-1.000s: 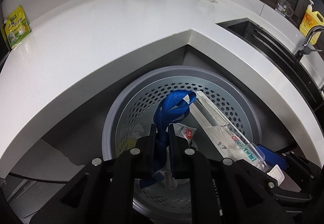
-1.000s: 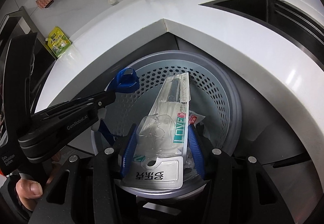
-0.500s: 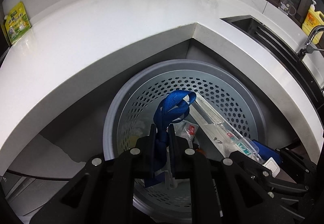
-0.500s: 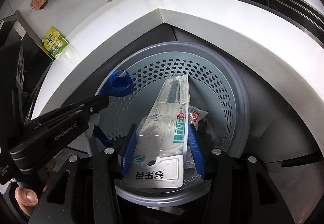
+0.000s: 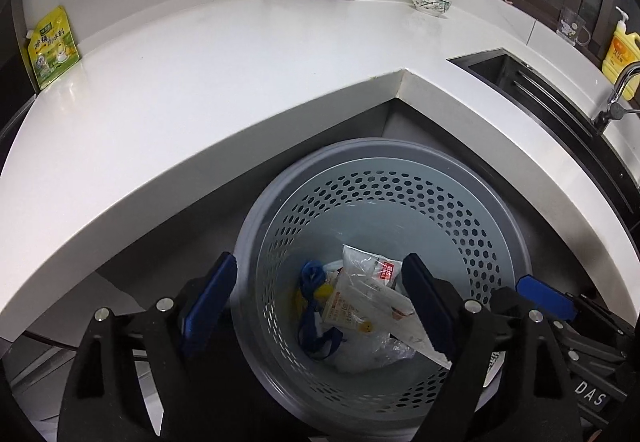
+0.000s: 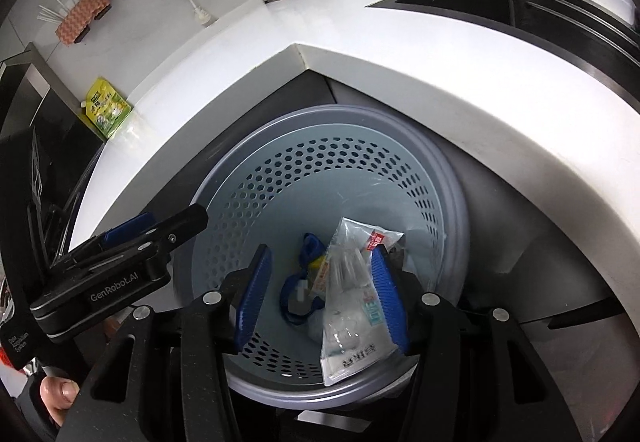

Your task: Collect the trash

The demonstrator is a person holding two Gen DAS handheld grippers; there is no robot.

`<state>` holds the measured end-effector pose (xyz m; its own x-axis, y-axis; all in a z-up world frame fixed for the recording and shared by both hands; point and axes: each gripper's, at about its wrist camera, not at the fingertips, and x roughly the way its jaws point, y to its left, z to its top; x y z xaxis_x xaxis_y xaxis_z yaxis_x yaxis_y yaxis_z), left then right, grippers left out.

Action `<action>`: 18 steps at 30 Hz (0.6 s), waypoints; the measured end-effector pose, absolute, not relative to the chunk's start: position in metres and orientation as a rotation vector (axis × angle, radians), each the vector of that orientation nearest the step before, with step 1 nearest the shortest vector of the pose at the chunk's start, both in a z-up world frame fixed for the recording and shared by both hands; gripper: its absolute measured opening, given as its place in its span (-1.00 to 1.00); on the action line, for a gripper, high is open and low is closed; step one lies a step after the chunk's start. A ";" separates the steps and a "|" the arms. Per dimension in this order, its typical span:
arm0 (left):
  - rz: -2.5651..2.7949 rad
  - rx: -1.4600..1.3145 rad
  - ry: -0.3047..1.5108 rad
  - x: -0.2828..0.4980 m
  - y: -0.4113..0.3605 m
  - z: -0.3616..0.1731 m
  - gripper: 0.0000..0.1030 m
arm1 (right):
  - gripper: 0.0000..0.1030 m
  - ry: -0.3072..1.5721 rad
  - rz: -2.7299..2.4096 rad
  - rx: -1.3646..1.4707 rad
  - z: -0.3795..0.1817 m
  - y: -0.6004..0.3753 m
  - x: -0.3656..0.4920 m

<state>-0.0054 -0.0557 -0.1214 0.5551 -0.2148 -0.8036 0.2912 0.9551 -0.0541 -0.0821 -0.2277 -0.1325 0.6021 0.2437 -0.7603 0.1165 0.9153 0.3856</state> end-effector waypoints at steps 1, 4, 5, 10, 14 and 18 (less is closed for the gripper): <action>-0.296 0.092 0.935 -0.005 -0.056 -0.121 0.60 | -0.03 0.925 0.074 0.422 -0.131 -0.227 -0.083; -0.287 0.104 0.933 -0.006 -0.057 -0.120 0.62 | -0.02 0.917 0.070 0.422 -0.129 -0.227 -0.086; -0.283 0.108 0.931 -0.007 -0.058 -0.120 0.62 | 0.02 0.914 0.068 0.423 -0.128 -0.226 -0.086; -0.282 0.109 0.939 -0.007 -0.056 -0.119 0.63 | 0.03 0.901 0.052 0.415 -0.126 -0.227 -0.091; -0.276 0.101 0.936 -0.008 -0.053 -0.117 0.74 | 0.03 0.897 0.031 0.396 -0.124 -0.230 -0.094; -0.274 0.102 0.926 -0.009 -0.052 -0.113 0.75 | 0.06 0.896 0.016 0.386 -0.123 -0.232 -0.097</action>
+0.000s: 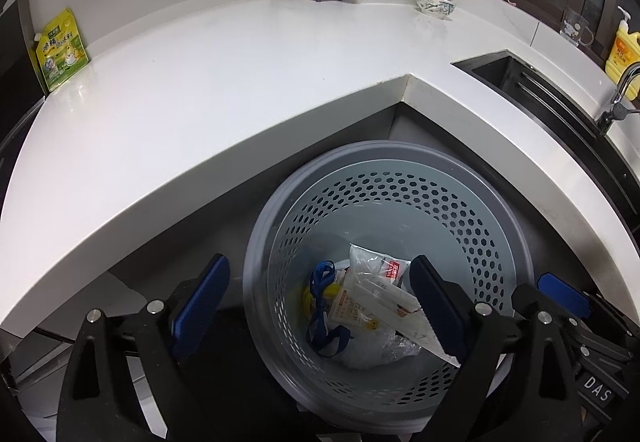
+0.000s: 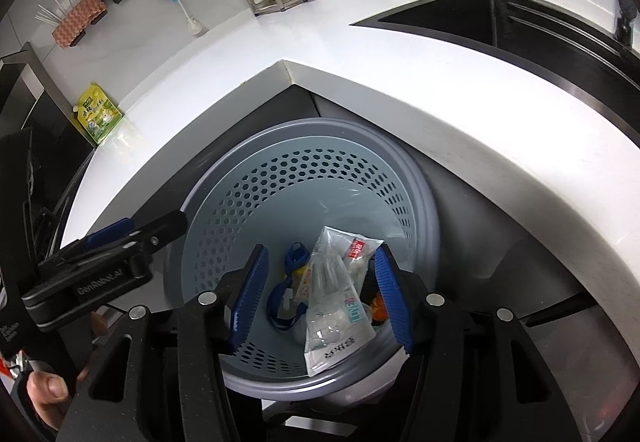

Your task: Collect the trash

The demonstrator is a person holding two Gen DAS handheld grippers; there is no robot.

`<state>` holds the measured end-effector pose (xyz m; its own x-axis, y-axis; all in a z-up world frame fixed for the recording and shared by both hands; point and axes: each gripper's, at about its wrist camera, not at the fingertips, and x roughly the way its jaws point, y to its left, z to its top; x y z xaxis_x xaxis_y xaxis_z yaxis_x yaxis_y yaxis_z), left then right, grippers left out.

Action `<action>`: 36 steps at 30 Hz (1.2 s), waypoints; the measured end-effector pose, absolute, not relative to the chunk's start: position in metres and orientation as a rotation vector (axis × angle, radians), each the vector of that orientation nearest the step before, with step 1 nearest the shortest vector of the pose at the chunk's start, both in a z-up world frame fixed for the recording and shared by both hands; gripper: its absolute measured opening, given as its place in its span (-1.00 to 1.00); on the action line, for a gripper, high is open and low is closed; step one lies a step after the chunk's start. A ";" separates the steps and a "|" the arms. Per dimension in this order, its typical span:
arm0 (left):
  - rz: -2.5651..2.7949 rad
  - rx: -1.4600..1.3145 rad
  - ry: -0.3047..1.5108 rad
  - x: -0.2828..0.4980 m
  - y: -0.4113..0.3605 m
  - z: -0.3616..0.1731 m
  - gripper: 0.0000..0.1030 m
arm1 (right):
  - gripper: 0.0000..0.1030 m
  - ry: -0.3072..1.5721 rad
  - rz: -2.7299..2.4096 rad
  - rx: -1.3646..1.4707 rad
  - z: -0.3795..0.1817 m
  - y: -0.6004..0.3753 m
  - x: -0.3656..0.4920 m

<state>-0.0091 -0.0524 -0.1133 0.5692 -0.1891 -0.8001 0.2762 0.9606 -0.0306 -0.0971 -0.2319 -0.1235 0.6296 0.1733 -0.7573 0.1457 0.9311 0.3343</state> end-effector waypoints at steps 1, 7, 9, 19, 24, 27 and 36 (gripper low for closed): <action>-0.272 0.103 0.924 -0.009 -0.052 -0.113 0.76 | 0.06 0.895 0.013 0.383 -0.123 -0.232 -0.098; -0.265 0.101 0.912 -0.011 -0.051 -0.109 0.82 | 0.08 0.890 0.014 0.386 -0.121 -0.233 -0.100; -0.266 0.099 0.910 -0.011 -0.052 -0.108 0.85 | 0.10 0.885 0.014 0.383 -0.119 -0.233 -0.100; -0.265 0.095 0.899 -0.013 -0.052 -0.103 0.88 | 0.15 0.871 0.004 0.372 -0.113 -0.232 -0.103; -0.268 0.084 0.912 -0.012 -0.050 -0.104 0.88 | 0.17 0.866 -0.005 0.363 -0.111 -0.231 -0.103; -0.262 0.091 0.910 -0.013 -0.050 -0.104 0.88 | 0.17 0.865 -0.008 0.358 -0.110 -0.231 -0.103; -0.220 0.108 0.909 -0.012 -0.049 -0.104 0.88 | 0.17 0.860 -0.020 0.345 -0.108 -0.230 -0.104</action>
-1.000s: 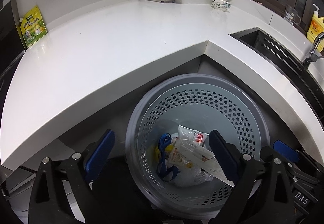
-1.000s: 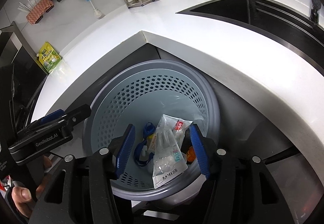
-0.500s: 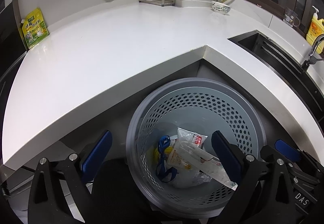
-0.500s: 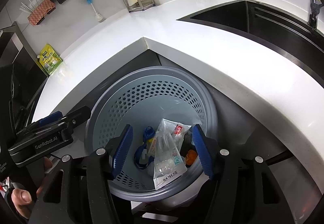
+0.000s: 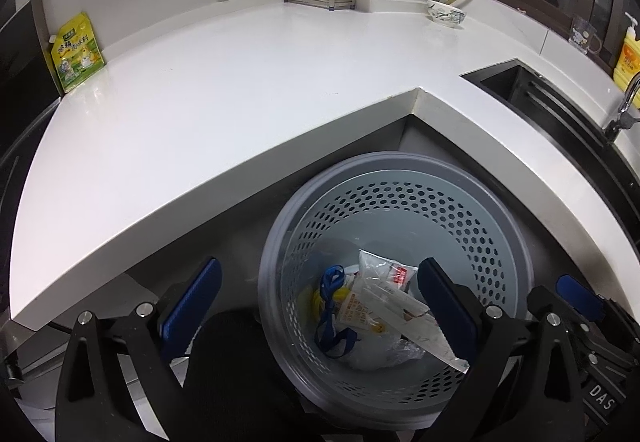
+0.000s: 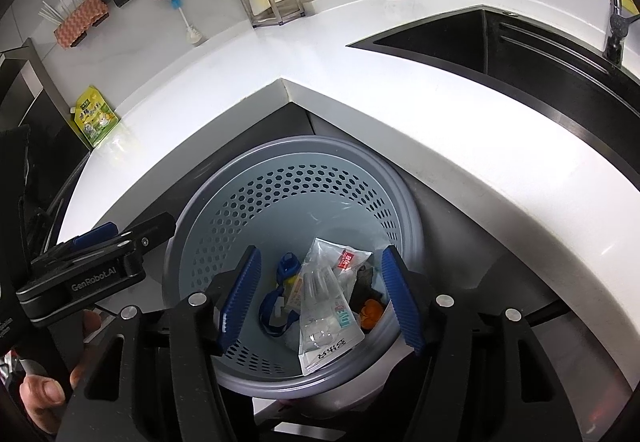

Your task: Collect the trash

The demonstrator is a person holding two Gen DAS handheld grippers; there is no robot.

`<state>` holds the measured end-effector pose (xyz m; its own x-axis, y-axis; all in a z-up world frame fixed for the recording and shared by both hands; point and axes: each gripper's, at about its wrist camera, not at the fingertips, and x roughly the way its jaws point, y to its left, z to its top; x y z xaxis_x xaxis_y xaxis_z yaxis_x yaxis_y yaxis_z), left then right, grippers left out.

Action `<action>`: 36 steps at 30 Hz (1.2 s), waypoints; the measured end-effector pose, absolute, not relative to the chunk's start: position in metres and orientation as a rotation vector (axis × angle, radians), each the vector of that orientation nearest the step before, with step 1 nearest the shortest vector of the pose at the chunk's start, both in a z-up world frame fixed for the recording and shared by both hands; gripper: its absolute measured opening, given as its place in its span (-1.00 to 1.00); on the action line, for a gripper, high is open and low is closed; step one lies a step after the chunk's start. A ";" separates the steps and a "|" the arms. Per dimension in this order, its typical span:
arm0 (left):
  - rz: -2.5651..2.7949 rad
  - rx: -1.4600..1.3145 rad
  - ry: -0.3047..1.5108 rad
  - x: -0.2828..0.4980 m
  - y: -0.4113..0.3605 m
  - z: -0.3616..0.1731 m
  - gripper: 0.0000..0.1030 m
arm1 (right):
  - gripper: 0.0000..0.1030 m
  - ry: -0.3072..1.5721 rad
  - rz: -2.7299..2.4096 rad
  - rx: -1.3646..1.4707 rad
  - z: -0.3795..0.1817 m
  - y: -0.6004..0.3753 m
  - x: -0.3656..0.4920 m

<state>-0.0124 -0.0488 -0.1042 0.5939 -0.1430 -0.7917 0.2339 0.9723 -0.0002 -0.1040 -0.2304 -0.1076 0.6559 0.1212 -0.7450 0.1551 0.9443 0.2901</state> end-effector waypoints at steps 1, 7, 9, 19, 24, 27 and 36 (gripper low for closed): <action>-0.214 0.113 0.910 -0.012 -0.049 -0.104 0.88 | 0.17 0.861 -0.020 0.344 -0.108 -0.230 -0.104; -0.197 0.133 0.907 -0.012 -0.050 -0.105 0.88 | 0.18 0.865 -0.021 0.341 -0.109 -0.230 -0.104; -0.196 0.134 0.905 -0.013 -0.050 -0.104 0.88 | 0.18 0.863 -0.023 0.335 -0.109 -0.229 -0.105; -0.196 0.141 0.898 -0.014 -0.051 -0.103 0.88 | 0.18 0.862 -0.025 0.329 -0.108 -0.228 -0.105; -0.195 0.147 0.891 -0.015 -0.052 -0.102 0.88 | 0.18 0.861 -0.026 0.328 -0.108 -0.227 -0.105; -0.193 0.146 0.894 -0.015 -0.052 -0.102 0.88 | 0.18 0.862 -0.026 0.328 -0.108 -0.228 -0.105; -0.190 0.144 0.896 -0.015 -0.052 -0.102 0.88 | 0.18 0.861 -0.025 0.327 -0.108 -0.227 -0.105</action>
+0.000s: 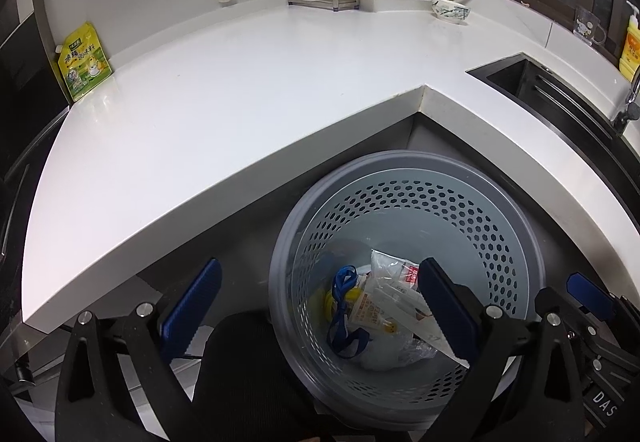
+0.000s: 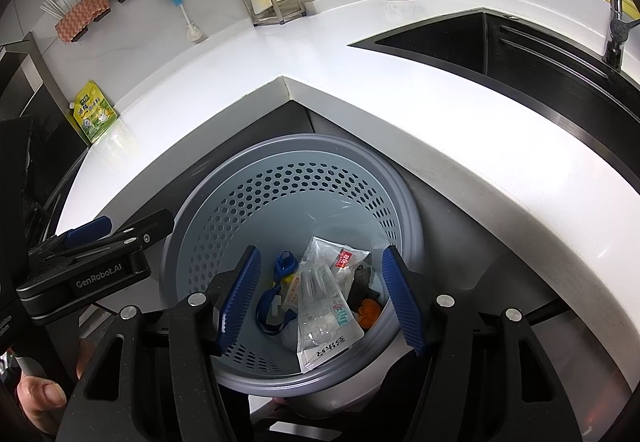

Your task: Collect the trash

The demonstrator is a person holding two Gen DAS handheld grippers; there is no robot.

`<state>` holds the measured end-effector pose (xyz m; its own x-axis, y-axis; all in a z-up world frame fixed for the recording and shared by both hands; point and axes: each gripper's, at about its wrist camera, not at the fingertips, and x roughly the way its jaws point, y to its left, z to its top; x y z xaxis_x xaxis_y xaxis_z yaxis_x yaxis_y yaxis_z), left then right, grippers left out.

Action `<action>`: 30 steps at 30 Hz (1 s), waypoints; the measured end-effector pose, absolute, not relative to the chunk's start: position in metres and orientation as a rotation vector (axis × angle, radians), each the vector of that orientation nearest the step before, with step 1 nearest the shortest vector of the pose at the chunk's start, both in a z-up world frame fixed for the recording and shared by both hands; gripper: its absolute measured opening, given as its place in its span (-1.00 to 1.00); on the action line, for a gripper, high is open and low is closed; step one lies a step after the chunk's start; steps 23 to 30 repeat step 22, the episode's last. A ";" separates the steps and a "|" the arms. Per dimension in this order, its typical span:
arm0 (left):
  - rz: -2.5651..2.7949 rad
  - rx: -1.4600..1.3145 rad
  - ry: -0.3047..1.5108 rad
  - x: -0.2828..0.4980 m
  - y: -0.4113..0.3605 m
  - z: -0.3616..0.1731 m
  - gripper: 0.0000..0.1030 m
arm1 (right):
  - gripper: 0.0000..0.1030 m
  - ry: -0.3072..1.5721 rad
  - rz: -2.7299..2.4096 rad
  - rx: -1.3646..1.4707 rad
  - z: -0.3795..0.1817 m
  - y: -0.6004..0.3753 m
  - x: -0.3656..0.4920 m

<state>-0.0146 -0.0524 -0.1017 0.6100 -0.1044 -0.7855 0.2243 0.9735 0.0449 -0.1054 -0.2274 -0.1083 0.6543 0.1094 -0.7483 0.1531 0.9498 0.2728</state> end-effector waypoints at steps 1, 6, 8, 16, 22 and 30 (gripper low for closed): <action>-0.189 0.143 0.896 -0.014 -0.052 -0.102 0.88 | 0.18 0.861 -0.025 0.328 -0.108 -0.228 -0.105; -0.190 0.137 0.900 -0.014 -0.051 -0.103 0.88 | 0.18 0.861 -0.026 0.327 -0.108 -0.227 -0.105; -0.189 0.136 0.903 -0.013 -0.050 -0.104 0.88 | 0.18 0.858 -0.026 0.326 -0.107 -0.227 -0.106; -0.187 0.137 0.907 -0.013 -0.051 -0.105 0.88 | 0.18 0.858 -0.025 0.326 -0.107 -0.227 -0.106; -0.186 0.137 0.911 -0.013 -0.051 -0.105 0.88 | 0.18 0.858 -0.025 0.326 -0.107 -0.227 -0.106; -0.186 0.137 0.911 -0.013 -0.051 -0.105 0.88 | 0.18 0.858 -0.025 0.326 -0.107 -0.227 -0.106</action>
